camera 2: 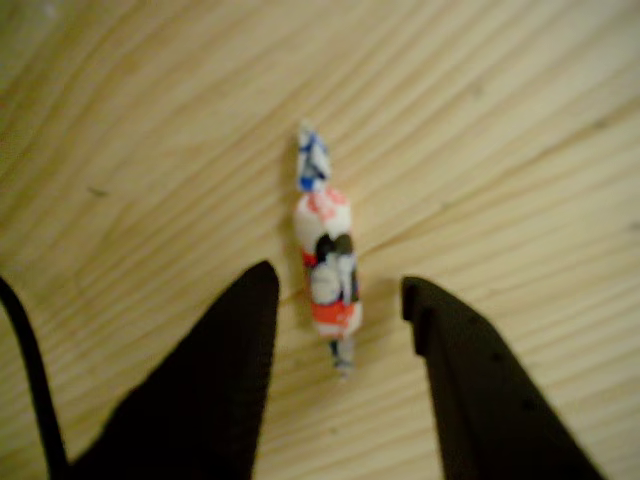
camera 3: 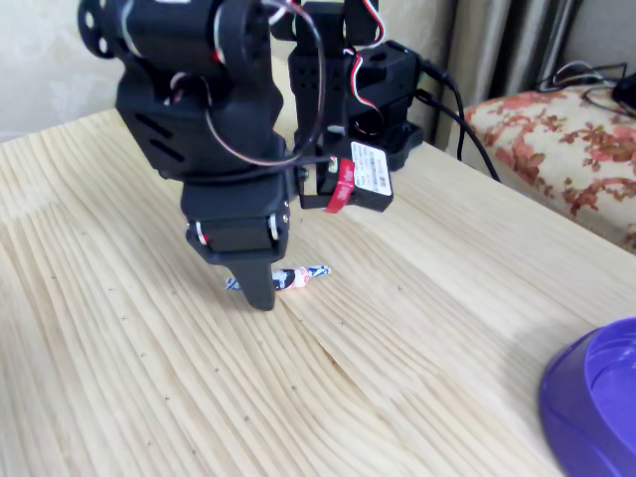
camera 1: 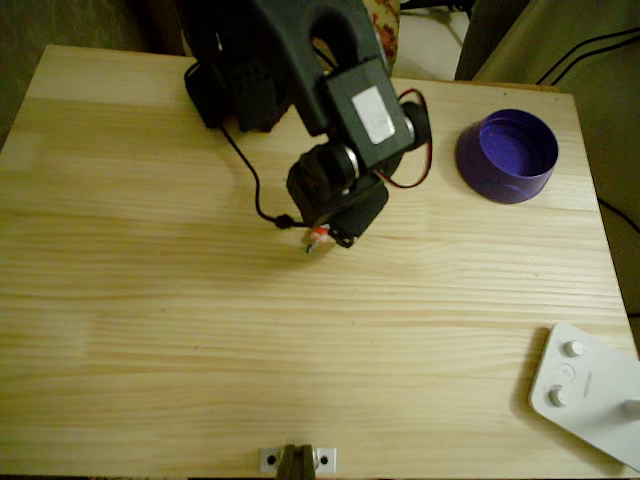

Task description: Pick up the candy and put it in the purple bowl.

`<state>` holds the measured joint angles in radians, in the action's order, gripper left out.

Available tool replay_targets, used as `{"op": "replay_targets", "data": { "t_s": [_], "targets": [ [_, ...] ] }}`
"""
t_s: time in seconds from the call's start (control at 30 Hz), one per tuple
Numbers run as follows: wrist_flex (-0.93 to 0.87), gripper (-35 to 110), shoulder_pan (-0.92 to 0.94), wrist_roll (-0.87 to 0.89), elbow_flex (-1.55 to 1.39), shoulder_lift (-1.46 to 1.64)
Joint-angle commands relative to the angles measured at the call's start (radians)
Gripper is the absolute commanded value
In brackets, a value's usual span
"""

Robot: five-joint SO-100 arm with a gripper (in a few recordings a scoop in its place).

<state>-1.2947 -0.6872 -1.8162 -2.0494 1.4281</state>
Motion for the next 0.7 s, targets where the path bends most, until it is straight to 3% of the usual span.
{"op": "replay_targets", "data": {
  "t_s": [0.0, 0.67],
  "targets": [
    [0.002, 25, -0.012, -0.006, 0.005, 0.018],
    [0.075, 16, -0.02, 0.067, -0.044, 0.021]
  ]
}}
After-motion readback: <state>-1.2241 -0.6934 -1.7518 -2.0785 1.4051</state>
